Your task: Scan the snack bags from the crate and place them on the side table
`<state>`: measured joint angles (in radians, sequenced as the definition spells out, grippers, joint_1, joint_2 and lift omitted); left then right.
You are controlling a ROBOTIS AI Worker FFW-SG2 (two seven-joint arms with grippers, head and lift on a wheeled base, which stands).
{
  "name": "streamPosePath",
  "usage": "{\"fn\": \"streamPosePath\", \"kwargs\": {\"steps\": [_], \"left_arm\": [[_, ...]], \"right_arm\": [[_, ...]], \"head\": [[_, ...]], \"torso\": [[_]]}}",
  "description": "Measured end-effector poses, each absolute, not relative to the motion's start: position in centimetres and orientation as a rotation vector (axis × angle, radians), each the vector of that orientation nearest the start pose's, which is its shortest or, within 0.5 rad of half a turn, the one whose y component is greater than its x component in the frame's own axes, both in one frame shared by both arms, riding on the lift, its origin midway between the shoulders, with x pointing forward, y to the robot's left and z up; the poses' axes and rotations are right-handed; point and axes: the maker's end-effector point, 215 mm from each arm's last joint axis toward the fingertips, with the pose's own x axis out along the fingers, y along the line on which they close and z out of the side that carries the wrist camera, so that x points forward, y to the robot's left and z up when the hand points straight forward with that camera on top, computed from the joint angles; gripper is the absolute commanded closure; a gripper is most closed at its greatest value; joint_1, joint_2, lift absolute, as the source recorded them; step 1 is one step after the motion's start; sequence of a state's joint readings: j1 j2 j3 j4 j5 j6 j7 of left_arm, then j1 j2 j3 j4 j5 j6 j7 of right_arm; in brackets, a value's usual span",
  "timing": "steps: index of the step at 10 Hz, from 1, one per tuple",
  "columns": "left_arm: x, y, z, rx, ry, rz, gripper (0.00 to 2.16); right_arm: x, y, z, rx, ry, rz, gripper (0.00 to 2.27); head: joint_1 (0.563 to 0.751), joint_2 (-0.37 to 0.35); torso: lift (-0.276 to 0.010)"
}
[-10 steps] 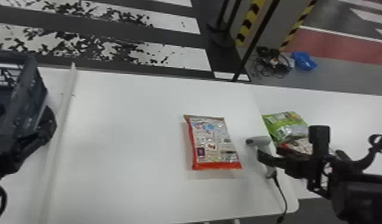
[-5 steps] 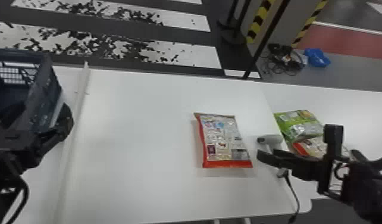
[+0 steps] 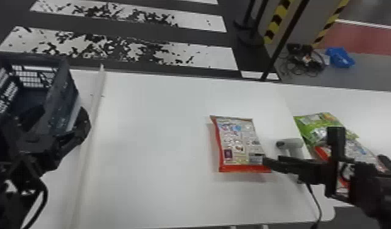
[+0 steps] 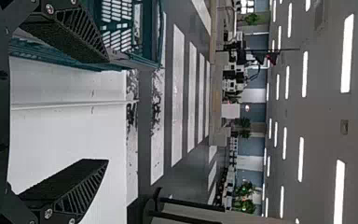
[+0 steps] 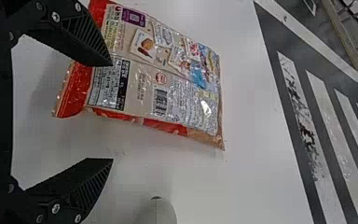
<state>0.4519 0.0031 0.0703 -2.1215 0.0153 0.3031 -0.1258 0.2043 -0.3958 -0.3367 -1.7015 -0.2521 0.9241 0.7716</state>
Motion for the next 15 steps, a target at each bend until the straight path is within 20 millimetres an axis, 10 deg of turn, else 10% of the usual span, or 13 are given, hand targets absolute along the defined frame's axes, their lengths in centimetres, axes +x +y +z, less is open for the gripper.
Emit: {"fn": "streamPosePath", "kwargs": {"steps": [2, 3, 5, 11, 15], "left_arm": [[45.7, 24.0, -36.5, -0.001, 0.204, -0.063, 0.12], [45.7, 24.0, -36.5, -0.001, 0.205, -0.063, 0.12], [45.5, 24.0, -36.7, 0.0, 0.207, -0.063, 0.12], [45.2, 24.0, -36.7, 0.0, 0.209, -0.062, 0.12], [45.2, 24.0, -36.6, 0.0, 0.207, -0.062, 0.12]], "right_arm": [[40.5, -35.9, -51.7, 0.266, 0.865, 0.418, 0.22], [40.6, -35.7, -51.9, 0.259, 0.87, 0.426, 0.64], [40.6, -35.4, -52.0, 0.259, 0.867, 0.452, 2.25], [40.1, -36.5, -49.6, 0.391, 0.818, 0.505, 2.25], [41.3, -41.6, -43.6, 0.61, 0.651, 0.431, 2.25]], "head": [[0.695, -0.156], [0.695, -0.153], [0.695, -0.148], [0.695, -0.161], [0.695, -0.226]], "torso": [[-0.094], [-0.094], [-0.094], [-0.094], [-0.094]]}}
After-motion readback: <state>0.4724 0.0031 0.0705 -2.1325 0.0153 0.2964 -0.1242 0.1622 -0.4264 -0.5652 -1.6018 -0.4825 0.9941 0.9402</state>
